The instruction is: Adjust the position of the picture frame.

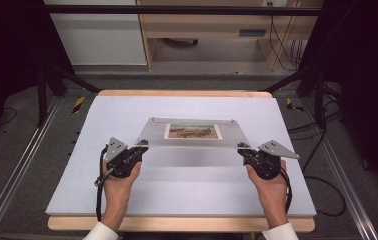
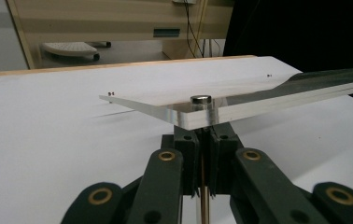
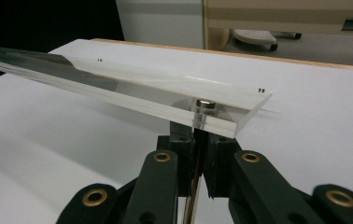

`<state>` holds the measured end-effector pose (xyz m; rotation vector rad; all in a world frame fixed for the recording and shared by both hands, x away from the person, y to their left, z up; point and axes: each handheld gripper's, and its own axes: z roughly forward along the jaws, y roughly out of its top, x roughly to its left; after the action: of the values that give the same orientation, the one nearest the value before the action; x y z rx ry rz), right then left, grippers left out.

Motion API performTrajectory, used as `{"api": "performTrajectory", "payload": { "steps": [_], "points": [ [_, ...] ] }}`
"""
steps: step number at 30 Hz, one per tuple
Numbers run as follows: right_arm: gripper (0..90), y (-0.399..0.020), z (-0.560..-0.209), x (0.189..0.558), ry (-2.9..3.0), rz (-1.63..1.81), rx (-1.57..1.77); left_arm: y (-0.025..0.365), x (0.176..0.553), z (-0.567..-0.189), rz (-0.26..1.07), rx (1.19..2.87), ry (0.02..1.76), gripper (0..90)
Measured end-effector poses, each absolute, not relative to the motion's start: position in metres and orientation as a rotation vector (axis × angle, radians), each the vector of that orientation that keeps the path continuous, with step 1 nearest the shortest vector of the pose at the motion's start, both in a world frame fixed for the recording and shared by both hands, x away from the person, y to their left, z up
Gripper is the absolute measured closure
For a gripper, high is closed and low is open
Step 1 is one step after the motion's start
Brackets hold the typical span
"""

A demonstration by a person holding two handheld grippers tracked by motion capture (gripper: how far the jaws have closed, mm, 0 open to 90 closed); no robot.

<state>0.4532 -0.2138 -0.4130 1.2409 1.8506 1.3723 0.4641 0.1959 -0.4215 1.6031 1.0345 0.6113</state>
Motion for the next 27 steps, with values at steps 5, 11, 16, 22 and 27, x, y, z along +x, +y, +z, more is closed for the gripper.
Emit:
{"api": "performTrajectory", "payload": {
  "steps": [5,11,16,22,27],
  "points": [
    [83.5,-0.214,-0.414,0.455,1.844,1.373,1.244,0.195,0.464,-0.422,0.621,1.596,1.031,83.5],
    [83.5,-0.213,-0.414,0.456,1.845,1.370,1.246,0.196,0.465,-0.424,0.630,1.595,1.023,83.4],
    [83.4,-0.212,-0.415,0.457,1.846,1.366,1.250,0.197,0.467,-0.426,0.634,1.592,1.021,83.3],
    [83.3,-0.211,-0.417,0.459,1.851,1.361,1.258,0.198,0.468,-0.431,0.628,1.585,1.029,83.2],
    [83.3,-0.210,-0.418,0.460,1.857,1.358,1.252,0.199,0.468,-0.432,0.632,1.582,1.031,83.1]
  ]
}}
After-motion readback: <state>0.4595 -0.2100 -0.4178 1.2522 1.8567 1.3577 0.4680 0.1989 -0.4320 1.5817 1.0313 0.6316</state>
